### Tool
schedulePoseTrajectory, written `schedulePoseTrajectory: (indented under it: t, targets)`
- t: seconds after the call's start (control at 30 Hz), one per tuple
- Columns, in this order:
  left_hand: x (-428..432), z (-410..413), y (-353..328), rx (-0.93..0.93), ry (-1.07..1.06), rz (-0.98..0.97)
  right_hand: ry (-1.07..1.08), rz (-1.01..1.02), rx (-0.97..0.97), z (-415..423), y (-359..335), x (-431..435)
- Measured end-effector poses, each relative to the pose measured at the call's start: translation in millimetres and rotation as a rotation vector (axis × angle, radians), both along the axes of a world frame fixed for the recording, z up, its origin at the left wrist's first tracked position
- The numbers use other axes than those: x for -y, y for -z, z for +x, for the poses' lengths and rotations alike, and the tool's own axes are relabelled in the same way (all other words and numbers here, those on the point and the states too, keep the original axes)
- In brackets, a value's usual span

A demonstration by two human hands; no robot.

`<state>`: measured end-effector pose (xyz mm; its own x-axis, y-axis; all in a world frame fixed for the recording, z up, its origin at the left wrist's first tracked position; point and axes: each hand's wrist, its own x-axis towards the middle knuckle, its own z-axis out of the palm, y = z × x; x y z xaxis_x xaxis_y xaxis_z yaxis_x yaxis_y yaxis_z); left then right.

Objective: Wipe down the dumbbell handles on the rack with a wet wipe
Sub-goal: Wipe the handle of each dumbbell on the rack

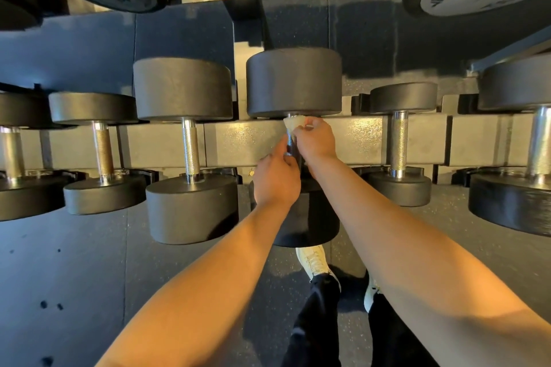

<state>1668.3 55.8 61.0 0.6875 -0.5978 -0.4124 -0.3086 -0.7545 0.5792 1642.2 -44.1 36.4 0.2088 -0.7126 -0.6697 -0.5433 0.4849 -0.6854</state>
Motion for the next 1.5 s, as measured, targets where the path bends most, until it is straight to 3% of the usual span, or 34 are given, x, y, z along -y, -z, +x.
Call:
schedulePoseTrajectory:
  t: [0.2,0.4,0.53,0.97,1.3,1.37,1.5]
  targets:
    - [1,1,-3,-0.033,-0.018,0.019,-0.225,0.001,-0.058,-31,11,-20]
    - [0,1,-6,-0.062,-0.021,0.007,0.073,0.132,0.059,-5,7,-10]
    - [0,1,-6,-0.050,-0.022,0.013,0.178,0.056,0.037,14,2,5]
    - [1,5,-2,-0.109,-0.222,-0.085,-0.316,0.093,-0.122,-18,2,-20]
    - [0,5,0,-0.087,-0.250,-0.132,-0.863,0.123,-0.513,-19,3,-15]
    - [0,5,0,-0.069,-0.236,-0.126,-0.891,0.105,-0.577,-21,4,-15]
    - [0,5,-1,-0.052,-0.237,-0.113,-0.783,0.132,-0.518,-21,4,-20]
